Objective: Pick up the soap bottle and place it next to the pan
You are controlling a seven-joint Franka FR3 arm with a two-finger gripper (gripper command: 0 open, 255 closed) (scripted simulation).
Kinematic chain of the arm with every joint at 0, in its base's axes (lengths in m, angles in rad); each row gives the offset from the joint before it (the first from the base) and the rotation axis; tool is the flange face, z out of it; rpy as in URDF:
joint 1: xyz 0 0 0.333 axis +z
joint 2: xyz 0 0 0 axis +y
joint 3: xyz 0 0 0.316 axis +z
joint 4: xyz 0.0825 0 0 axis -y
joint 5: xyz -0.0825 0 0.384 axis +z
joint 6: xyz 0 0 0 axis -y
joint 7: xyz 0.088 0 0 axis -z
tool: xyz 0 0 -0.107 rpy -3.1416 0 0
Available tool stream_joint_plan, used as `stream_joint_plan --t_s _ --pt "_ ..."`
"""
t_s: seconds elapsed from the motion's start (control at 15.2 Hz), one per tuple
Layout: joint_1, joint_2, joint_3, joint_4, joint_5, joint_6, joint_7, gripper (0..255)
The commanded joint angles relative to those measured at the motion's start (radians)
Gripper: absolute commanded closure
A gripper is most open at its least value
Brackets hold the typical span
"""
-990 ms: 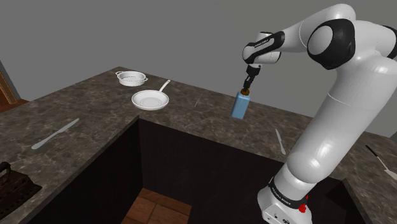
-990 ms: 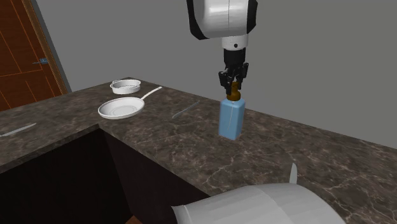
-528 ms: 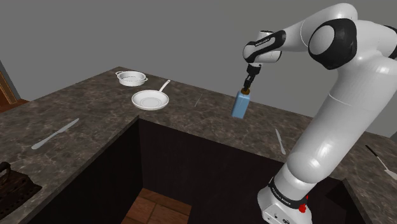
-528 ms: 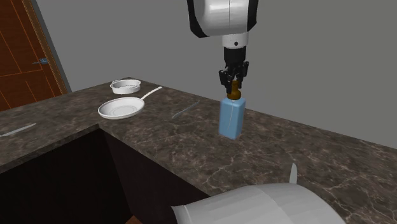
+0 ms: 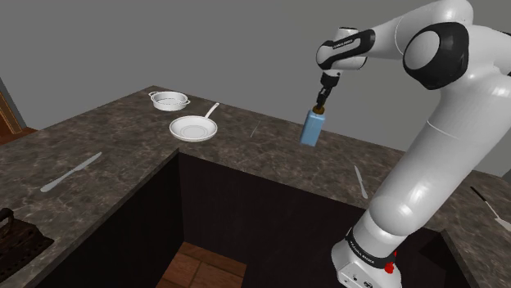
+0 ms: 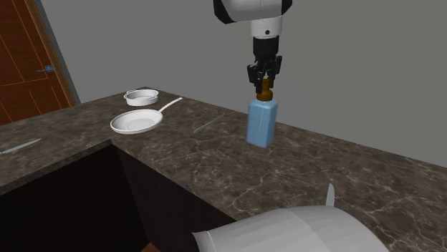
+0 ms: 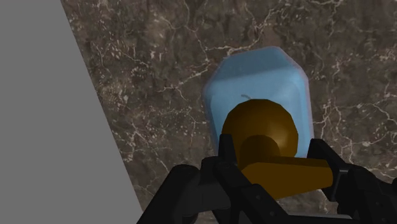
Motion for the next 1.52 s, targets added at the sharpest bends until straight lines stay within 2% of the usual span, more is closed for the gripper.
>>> stream_joint_plan --t_s 0.0,1.45 --pt "0.001 -0.006 0.001 0.019 -0.003 -0.024 0.001 255" --pt "0.004 -0.018 0.003 0.303 -0.001 -0.318 -0.016 255"
